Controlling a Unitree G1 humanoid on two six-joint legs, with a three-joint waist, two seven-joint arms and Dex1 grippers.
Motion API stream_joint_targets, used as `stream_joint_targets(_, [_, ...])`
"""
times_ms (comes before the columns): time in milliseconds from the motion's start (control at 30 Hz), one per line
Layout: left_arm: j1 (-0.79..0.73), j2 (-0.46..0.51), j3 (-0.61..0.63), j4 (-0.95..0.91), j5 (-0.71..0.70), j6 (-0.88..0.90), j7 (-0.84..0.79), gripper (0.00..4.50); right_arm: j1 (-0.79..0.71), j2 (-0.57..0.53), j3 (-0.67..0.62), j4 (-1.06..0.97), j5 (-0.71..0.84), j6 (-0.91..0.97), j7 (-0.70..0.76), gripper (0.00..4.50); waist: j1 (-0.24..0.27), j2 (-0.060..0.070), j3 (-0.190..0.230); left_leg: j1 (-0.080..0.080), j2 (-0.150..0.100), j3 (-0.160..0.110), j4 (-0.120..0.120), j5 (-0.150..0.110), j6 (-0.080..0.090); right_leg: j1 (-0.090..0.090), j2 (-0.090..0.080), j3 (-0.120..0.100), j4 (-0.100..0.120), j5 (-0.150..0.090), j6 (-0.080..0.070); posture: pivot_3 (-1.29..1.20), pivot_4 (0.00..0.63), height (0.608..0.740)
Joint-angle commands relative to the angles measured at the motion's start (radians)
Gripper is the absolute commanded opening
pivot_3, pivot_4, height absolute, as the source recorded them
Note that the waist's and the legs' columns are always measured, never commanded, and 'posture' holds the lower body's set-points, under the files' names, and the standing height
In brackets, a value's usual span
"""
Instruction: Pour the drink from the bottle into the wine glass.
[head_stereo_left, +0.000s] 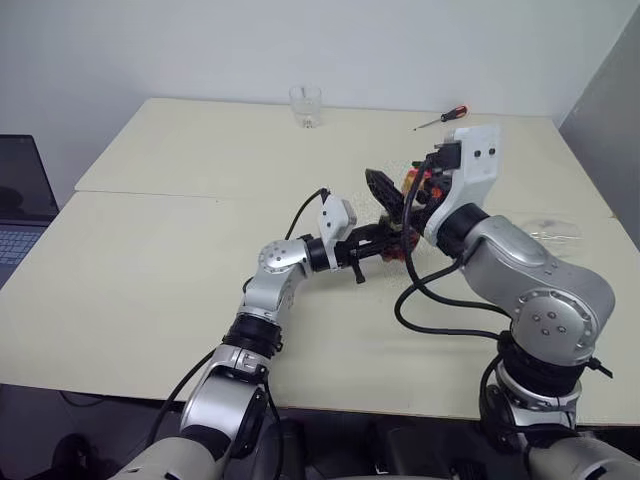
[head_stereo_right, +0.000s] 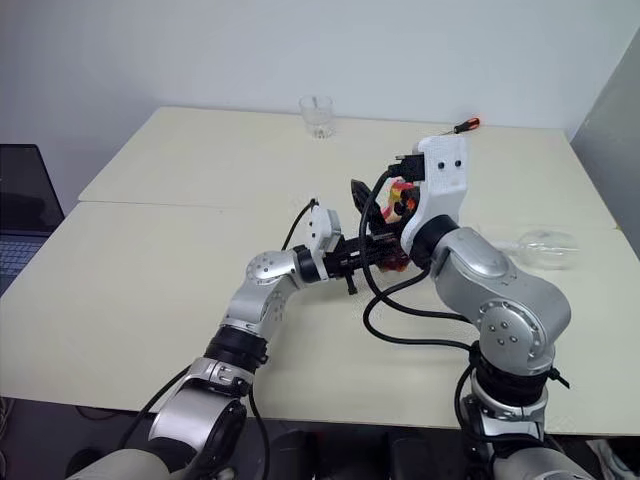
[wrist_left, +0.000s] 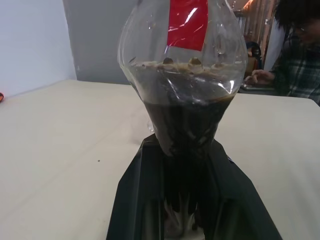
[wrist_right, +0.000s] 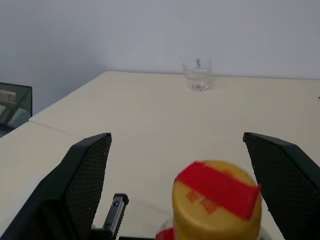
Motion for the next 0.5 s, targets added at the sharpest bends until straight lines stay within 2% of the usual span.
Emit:
stream_joint_targets(33, [-0.004,-0.011,-0.004,-0.06,-0.019,-0.02,-0.003,0.51,-0.032,0.003,-0.008,-0.011,-0.02,-0.033,0.008,4.5,0.0,0.0,0.0,0.0,0.0,0.0,0.0,0.0,0.0,0.0,0.0,0.0,0.0,0.0,0.0,0.0,0.15,0.74])
stream_joint_targets(500, [0.002,-0.016,0.002,-0.068,-0.033,-0.012,-0.006,0.51,0.02,-0.062,-0.05,0.001,-0.06,-0.044,0.063,4.5,0.001,0.0,0.0,0.0,0.0,0.0,-0.002,0.0,0.0,0.0,0.0,0.0,-0.003,0.0,0.0,0.0,0.15,0.74])
